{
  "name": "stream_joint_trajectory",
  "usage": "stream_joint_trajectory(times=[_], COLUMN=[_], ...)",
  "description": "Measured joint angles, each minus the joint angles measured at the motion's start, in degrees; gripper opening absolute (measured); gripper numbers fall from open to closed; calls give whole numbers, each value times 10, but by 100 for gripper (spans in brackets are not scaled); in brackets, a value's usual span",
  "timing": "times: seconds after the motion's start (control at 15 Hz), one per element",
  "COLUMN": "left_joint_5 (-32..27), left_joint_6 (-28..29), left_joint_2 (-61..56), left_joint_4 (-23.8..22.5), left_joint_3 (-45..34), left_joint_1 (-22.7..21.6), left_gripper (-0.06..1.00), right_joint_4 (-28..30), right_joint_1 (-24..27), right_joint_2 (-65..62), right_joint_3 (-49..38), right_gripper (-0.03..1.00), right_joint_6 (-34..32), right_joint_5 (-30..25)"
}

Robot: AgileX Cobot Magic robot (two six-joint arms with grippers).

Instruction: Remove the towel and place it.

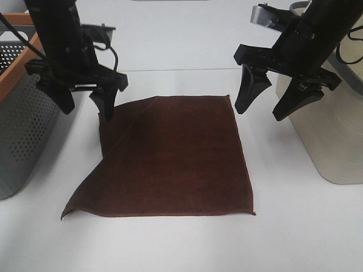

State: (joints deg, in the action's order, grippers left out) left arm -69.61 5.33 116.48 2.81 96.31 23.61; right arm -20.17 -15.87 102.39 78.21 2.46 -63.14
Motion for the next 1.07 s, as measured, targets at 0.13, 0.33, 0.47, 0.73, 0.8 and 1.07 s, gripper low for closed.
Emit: stream_joint_trajectory(times=[0.13,0.33,0.47,0.73,0.8,1.07], left_joint_5=[0,-1,-2,-2,-2,-2], left_joint_6=[0,-1,-1,0,6,51], left_joint_2=[-45,-167,-247,-419,-463,-639], left_joint_4=[10,15,14,0,-3,-15], left_joint_3=[27,52,49,-25,-66,-355], left_joint_1=[0,0,0,0,0,0], left_gripper=[72,72,72,72,72,72], right_joint_4=[0,0,-1,-1,-1,-1], right_joint_1=[0,0,0,0,0,0], right_joint_2=[0,-7,-34,-118,-142,-275], right_joint_3=[0,0,0,0,0,-56], right_gripper=[69,69,69,69,69,69], right_joint_6=[0,2,2,15,17,32], right_joint_5=[-9,-29,-37,-46,-54,-59])
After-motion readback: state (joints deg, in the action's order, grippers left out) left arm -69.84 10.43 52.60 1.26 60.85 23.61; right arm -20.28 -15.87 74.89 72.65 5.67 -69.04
